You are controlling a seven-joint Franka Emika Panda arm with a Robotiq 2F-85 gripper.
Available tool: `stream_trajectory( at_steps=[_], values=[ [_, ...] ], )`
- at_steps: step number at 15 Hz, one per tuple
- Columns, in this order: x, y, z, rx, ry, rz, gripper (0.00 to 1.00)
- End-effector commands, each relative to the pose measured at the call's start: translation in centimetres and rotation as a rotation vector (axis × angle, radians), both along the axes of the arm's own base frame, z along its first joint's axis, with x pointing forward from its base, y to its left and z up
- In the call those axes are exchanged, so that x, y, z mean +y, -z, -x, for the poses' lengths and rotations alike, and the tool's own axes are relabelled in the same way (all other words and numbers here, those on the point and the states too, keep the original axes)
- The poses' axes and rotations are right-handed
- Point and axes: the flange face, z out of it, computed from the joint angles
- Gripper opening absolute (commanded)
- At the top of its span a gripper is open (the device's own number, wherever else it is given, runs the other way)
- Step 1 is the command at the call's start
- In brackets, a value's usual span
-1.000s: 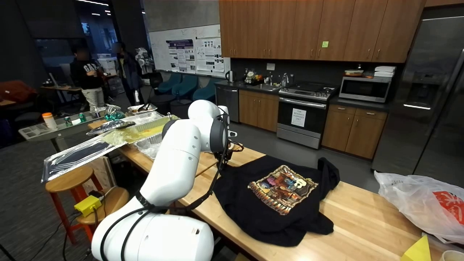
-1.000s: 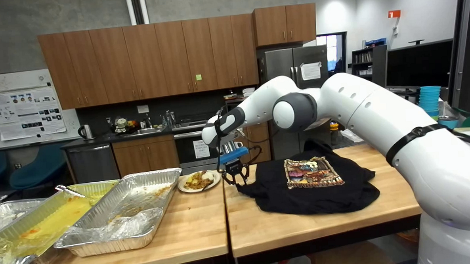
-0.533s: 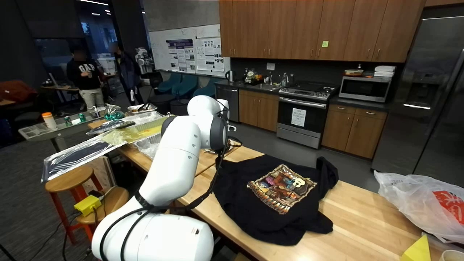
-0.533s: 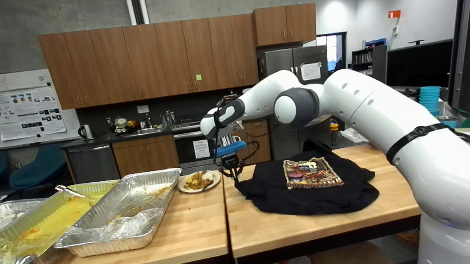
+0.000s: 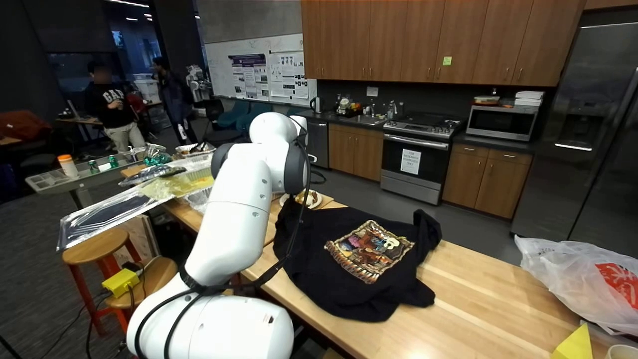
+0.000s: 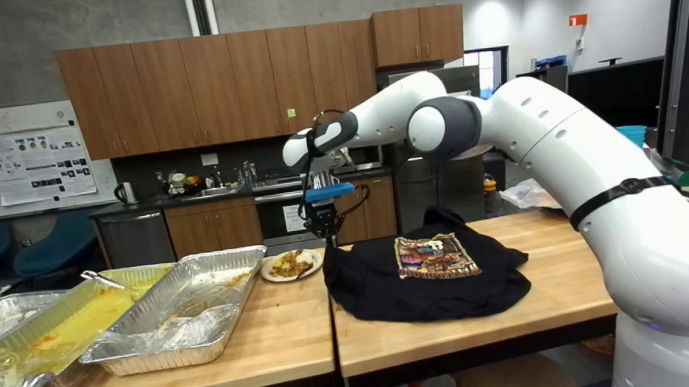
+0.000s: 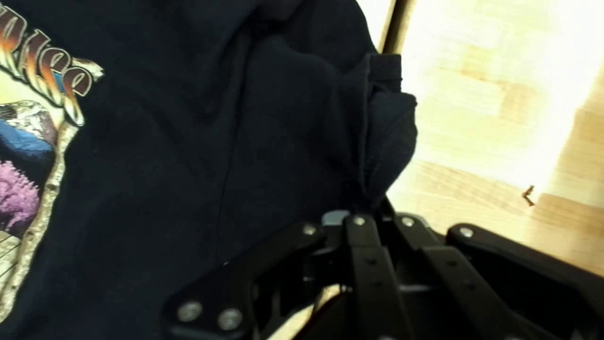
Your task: Fold the black t-shirt from left to right then right to left.
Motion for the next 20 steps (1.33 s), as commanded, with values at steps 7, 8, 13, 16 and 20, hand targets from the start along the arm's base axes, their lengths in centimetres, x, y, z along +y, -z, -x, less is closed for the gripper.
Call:
stream_trajectory(
  at_steps=[7,8,13,16,20],
  values=[
    [-8.7,-14.5,4.6,-0.132,0.040,-0.045,0.01],
    [-10.3,-15.6,4.8,-0.141,0.065,-0.046,0.01],
    [-19.3,-19.1,5.7,-0.159,0.199,-0.076,0.01],
    [-25.5,-19.3,6.0,-0.144,0.294,-0.112,0.01],
    [-33.3,-17.8,6.7,-0.108,0.420,-0.148,0.01]
  ],
)
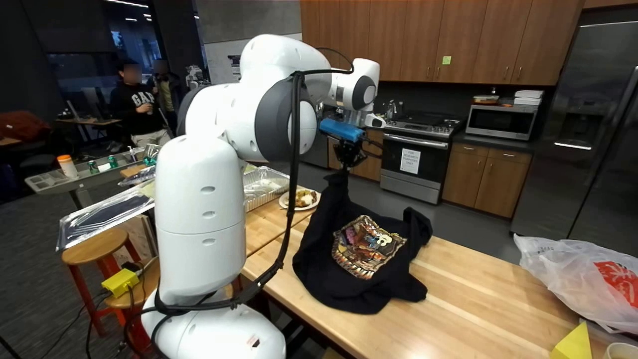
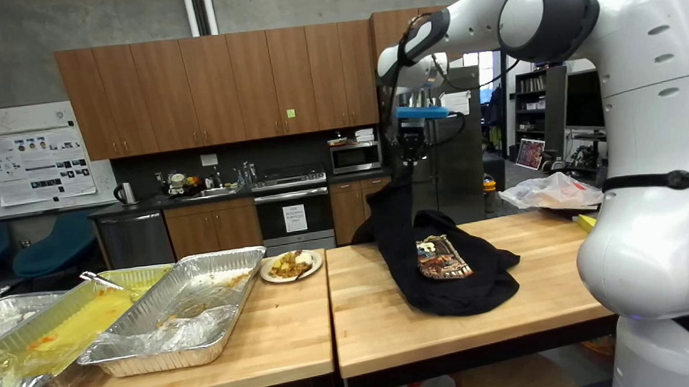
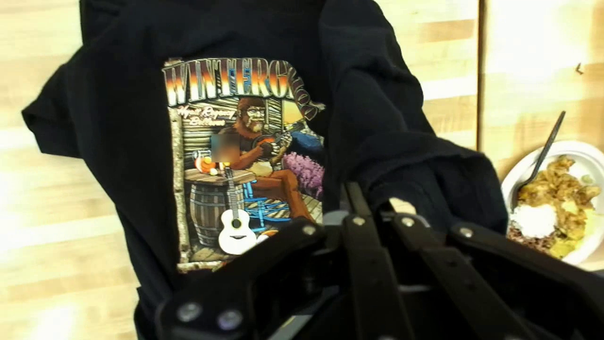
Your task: Fold the black t-shirt from left to right then right to left.
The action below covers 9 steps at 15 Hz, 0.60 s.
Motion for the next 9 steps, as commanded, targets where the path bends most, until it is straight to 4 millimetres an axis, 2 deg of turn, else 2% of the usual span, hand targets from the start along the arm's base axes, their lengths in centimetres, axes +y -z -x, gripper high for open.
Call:
stream_trajectory(
  at_steps=[1,5,9],
  values=[
    [-5.9,1.0,1.9,0.020,0.094,-0.048,0.01],
    [-11.4,3.6,2.3,0.066,0.217,-0.053,0.01],
    [-15.0,6.6,2.4,0.110,0.360,-0.013,0.01]
  ],
)
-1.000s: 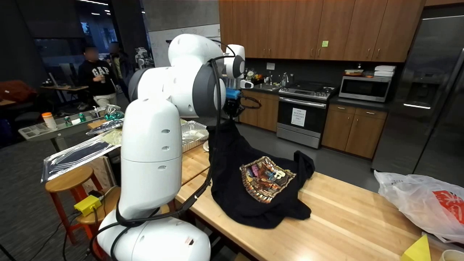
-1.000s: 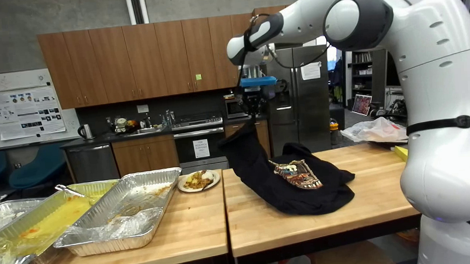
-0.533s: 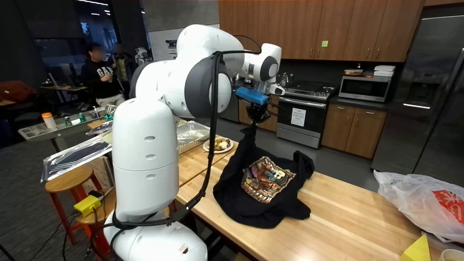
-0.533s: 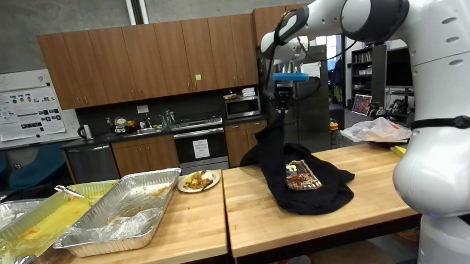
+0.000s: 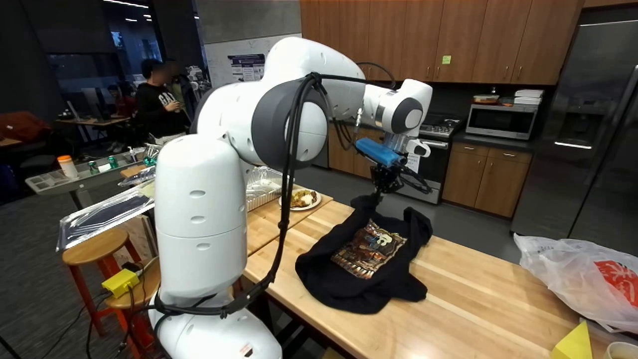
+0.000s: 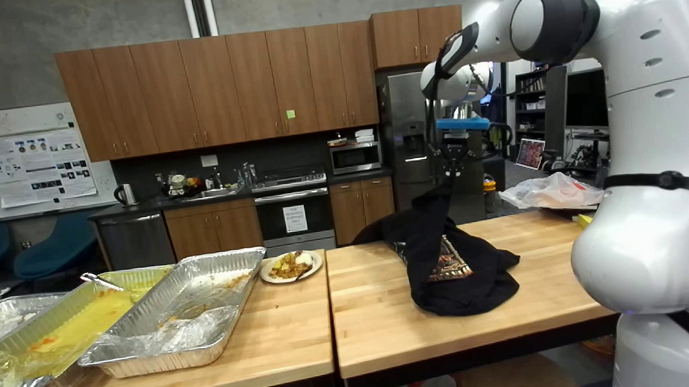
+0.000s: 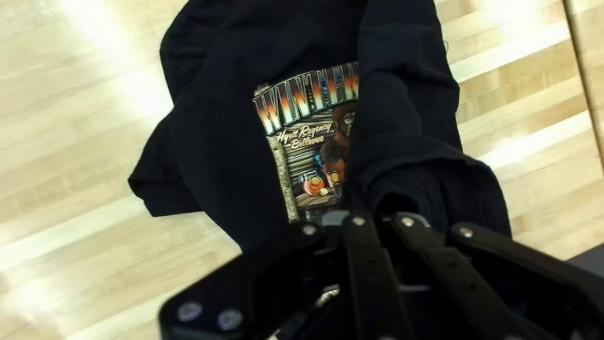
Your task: Fold the black t-shirt from left to right then right to left.
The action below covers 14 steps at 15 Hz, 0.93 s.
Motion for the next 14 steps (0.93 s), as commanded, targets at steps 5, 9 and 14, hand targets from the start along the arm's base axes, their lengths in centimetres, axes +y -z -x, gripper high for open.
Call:
stream_trajectory(
  at_steps=[5,9,14],
  values=[
    [-3.5,5.3,-0.9,0.084,0.244,0.085,0.01],
    [-2.5,8.8,-2.4,0.101,0.350,0.254,0.01],
    [1.9,12.6,-4.0,0.124,0.426,0.536,0.01]
  ],
)
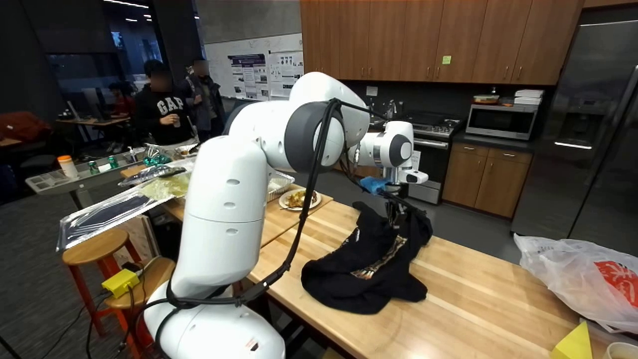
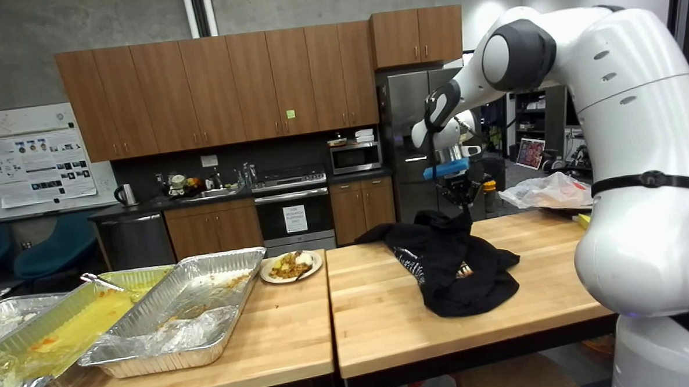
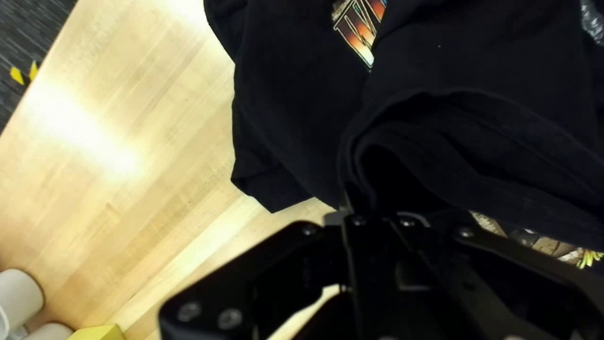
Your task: Fold the black t-shirt from left to right then right to left.
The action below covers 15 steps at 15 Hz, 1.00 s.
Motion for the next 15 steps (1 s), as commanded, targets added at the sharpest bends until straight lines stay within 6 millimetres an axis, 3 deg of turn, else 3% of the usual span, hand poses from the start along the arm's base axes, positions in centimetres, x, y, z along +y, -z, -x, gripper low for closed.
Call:
stream_trajectory(
  at_steps=[1,6,7,9,15],
  values=[
    [2.9,1.9,-1.0,0.035,0.040,0.178,0.01],
    [6.5,5.0,-1.5,0.099,0.028,0.301,0.01],
    [6.8,5.2,-1.5,0.094,0.026,0.280,0.30],
    [7.1,5.3,-1.5,0.089,0.027,0.262,0.35],
    [6.2,3.5,-1.4,0.010,0.113,0.262,0.74]
  ],
)
